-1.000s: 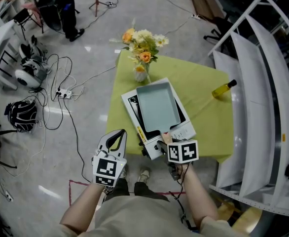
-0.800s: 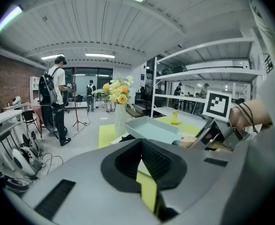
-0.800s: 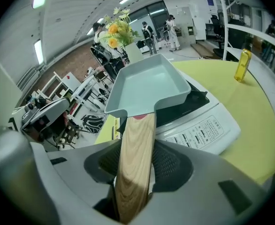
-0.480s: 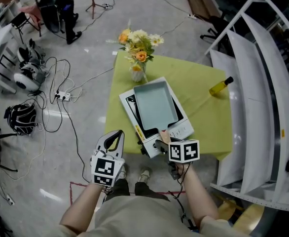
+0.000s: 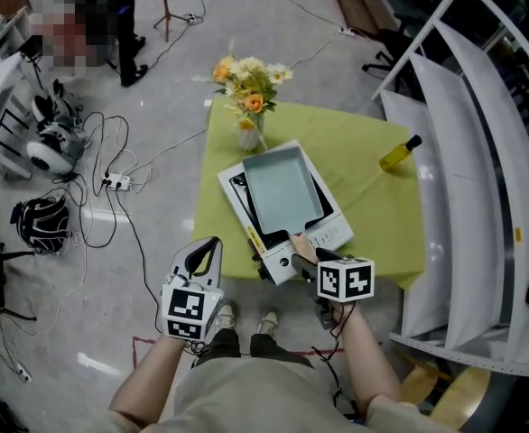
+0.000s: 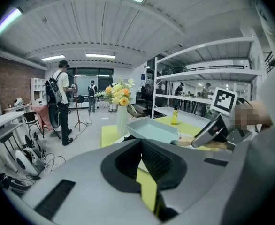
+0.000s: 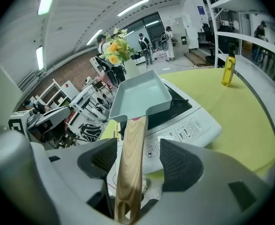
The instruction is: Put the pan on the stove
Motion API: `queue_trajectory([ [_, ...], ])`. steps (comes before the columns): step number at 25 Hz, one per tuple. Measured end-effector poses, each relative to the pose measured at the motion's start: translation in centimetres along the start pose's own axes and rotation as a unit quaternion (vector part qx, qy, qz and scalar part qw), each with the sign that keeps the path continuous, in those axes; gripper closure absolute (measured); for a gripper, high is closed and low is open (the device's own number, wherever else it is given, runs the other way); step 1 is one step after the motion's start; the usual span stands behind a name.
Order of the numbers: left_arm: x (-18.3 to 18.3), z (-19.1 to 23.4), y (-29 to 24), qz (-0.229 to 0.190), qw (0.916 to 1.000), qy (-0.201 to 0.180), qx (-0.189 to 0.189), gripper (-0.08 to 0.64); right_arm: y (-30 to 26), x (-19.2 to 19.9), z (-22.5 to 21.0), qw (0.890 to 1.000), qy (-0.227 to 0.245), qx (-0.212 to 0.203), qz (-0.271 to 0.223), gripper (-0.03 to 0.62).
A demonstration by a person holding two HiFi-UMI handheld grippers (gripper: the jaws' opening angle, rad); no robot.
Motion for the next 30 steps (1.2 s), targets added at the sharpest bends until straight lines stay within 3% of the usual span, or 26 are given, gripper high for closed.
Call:
queue_trajectory([
  [8,-4.8,-0.3,2.5,-0.050,0.9984,0.026,0.010,0.557,6.1,-3.6,1.0,0.995,0.027,0.032,-0.094,0.361],
  [12,-8.6,-0.7,4.4,-0.089,0.9951,0.041,0.018,0.557,9.5,-5.6,2.3,0.988,0.049,0.036,-0.139,0.409],
  [17,-13.5,-1.6,7.1,-0.145,0.9886,0.032,0.022,0.557,14.0,-7.5,4.4,0.977,0.077,0.038,-0.195,0.468],
  [23,-18.2,-3.5,10.7,-0.207,0.9761,0.037,0.055,0.557,19.8,-10.0,7.3,0.953,0.109,0.041,-0.280,0.541],
  [26,-19.9,-4.3,12.3,-0.229,0.9698,0.046,0.069,0.557,22.9,-11.5,9.1,0.935,0.128,0.036,-0.330,0.571],
  [30,-21.6,-5.4,14.3,-0.248,0.9632,0.054,0.089,0.557,26.2,-12.3,10.8,0.908,0.178,0.062,-0.374,0.584],
])
Point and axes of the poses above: the fingertips, and each gripper's own axes: y backward along the fingers, z to its left, x out of its underside, the point moved 1 cm from there along y, backward along the fingers, and after that the axes turned 5 degrees about y, right-handed, at the moved point
